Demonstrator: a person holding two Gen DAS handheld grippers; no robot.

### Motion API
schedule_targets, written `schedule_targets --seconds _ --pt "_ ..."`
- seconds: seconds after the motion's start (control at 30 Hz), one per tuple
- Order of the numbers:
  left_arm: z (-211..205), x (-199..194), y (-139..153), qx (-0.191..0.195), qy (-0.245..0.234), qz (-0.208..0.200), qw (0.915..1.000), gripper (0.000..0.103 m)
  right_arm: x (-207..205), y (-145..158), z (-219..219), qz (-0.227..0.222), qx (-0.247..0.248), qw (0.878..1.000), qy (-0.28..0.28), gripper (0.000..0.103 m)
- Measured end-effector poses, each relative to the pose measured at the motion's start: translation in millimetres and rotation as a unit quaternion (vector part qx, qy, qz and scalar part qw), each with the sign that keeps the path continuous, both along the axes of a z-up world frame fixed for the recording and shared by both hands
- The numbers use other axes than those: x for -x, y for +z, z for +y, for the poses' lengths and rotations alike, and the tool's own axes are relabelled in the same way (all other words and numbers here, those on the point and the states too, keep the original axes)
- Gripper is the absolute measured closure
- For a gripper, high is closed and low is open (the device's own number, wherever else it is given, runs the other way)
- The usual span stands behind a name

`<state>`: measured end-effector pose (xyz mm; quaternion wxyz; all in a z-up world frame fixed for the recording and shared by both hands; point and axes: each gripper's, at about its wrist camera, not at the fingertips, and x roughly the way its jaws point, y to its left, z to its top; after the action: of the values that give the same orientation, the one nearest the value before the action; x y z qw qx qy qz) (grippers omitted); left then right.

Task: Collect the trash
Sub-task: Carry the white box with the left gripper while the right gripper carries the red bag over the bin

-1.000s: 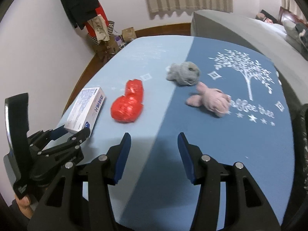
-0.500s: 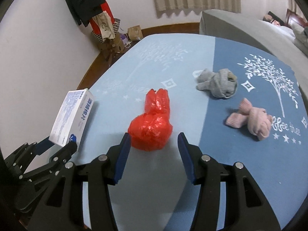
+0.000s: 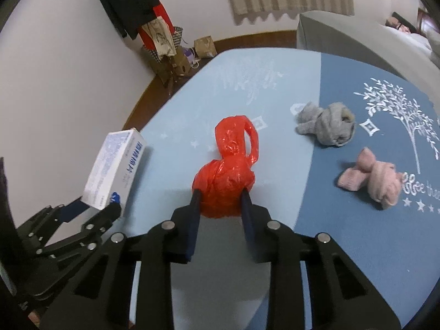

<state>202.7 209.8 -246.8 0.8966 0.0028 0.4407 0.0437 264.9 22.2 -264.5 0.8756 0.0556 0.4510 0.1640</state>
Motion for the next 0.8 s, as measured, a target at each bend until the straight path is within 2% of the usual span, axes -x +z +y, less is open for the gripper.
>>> schedule_targets --seconds 0.33,0.8 --pt "-40 17 19 0.001 -0.017 0.000 0.9999 0.049 42 24 -51 -0.006 0.007 1.000 -0.023 0.076" --pt "-145 38 43 0.001 -0.088 -0.004 0.9961 0.049 92 48 -169 -0.015 0.020 0.995 -0.102 0.076"
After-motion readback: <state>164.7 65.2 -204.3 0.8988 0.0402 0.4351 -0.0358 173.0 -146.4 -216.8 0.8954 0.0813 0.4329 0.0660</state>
